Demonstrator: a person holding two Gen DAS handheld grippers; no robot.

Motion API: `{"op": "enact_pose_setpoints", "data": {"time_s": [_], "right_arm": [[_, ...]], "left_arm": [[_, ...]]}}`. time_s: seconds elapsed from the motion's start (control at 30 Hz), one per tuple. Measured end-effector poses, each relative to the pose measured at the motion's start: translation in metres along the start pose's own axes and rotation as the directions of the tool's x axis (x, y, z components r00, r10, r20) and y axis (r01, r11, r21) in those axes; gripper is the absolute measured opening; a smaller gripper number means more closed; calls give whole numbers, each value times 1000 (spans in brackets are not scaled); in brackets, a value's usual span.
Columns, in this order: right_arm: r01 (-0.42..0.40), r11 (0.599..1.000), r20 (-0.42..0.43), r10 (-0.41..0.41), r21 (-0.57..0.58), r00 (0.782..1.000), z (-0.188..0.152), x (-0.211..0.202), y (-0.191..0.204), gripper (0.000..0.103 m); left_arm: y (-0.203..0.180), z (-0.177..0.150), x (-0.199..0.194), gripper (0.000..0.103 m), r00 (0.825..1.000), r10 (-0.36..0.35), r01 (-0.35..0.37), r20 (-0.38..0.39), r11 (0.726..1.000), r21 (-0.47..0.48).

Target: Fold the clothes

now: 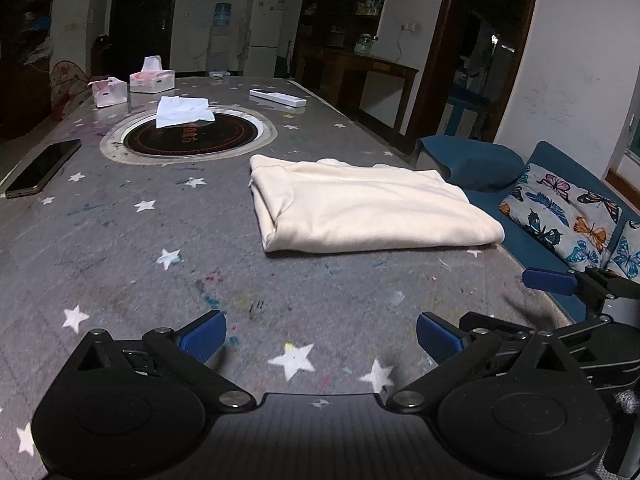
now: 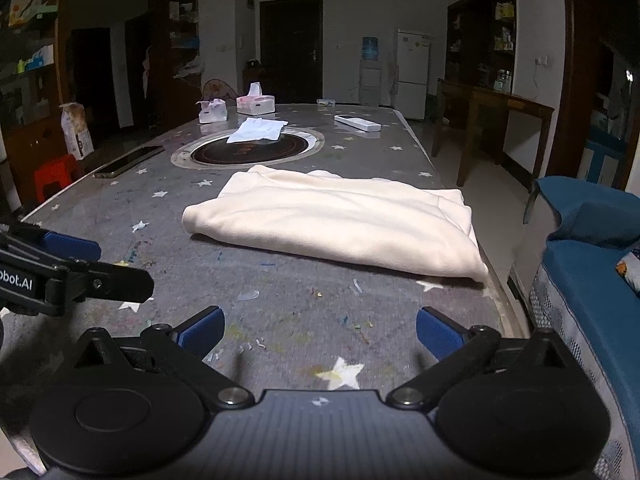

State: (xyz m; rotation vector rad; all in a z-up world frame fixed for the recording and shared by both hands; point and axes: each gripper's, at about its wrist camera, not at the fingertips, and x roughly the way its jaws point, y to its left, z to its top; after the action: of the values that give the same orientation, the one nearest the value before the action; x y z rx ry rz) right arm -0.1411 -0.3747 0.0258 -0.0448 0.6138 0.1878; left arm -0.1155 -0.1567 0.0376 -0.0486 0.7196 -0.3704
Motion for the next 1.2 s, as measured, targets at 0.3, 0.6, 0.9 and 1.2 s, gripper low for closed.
{"op": "enact_pose_setpoints", "data": {"time_s": [0.3, 0.6, 0.9, 1.2], "right_arm": [[16, 1000, 17, -16, 17, 1000, -7, -11, 4, 103], [14, 1000, 10, -15, 23, 1000, -17, -23, 9, 103], [16, 1000, 10, -16, 26, 1000, -24, -33, 14, 103], [25, 999, 18, -26, 37, 1000, -28, -39, 17, 103]], "left_arm": [[-3, -9, -12, 103, 1000, 13, -13, 7, 1000, -5], [-9, -18, -26, 103, 1000, 12, -12, 20, 1000, -5], [-14, -25, -33, 103, 999, 12, -11, 30, 1000, -7], [-13, -30, -35, 103, 999, 30, -29, 33, 999, -13]]}}
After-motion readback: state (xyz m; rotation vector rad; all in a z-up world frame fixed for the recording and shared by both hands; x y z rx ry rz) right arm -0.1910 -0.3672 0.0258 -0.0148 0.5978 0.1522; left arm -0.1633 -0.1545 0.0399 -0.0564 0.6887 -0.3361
